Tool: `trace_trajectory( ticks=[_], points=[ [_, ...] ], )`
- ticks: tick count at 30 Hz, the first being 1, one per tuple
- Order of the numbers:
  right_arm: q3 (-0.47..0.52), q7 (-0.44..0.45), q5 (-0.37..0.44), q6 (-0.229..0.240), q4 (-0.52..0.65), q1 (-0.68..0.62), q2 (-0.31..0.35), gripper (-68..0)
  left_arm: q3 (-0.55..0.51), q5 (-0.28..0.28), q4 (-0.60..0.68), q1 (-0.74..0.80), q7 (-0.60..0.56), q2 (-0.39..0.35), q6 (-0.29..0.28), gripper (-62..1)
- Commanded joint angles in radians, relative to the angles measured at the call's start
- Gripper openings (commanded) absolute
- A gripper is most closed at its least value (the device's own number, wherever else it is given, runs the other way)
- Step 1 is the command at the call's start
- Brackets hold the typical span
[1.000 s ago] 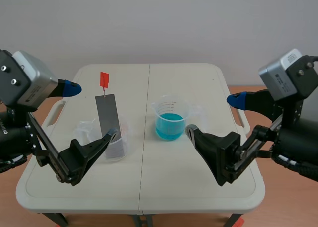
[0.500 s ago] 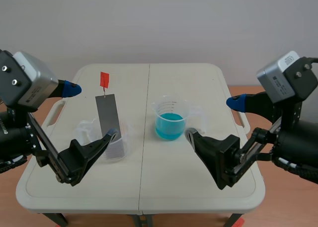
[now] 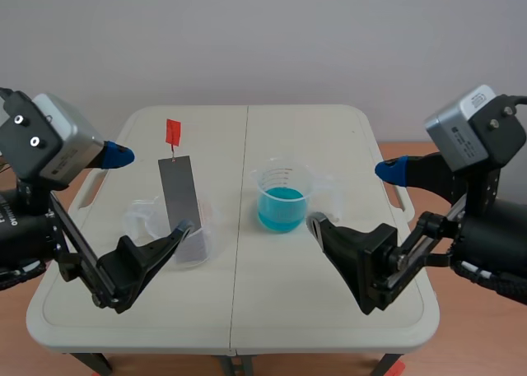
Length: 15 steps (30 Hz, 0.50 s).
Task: Hold the metal plate by the orange handle, dip it into the blue solution, take it out and point at it, then put the plate back in the beaker on the left.
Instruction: 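Return to the home posture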
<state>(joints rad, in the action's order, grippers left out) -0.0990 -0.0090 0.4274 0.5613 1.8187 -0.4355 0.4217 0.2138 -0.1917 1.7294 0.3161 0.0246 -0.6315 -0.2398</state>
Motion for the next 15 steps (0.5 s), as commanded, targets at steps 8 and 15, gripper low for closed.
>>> trace_trajectory(
  ticks=[8,15],
  points=[
    [0.016,0.011,0.007,-0.001,0.018,0.012,0.005,-1.2,-0.005,-0.007,0.005,0.0,0.003,0.005,0.001,1.4],
    [0.016,0.011,0.007,-0.001,0.018,0.012,0.005,-1.2,-0.005,-0.007,0.005,0.0,0.003,0.005,0.001,1.4]
  ],
)
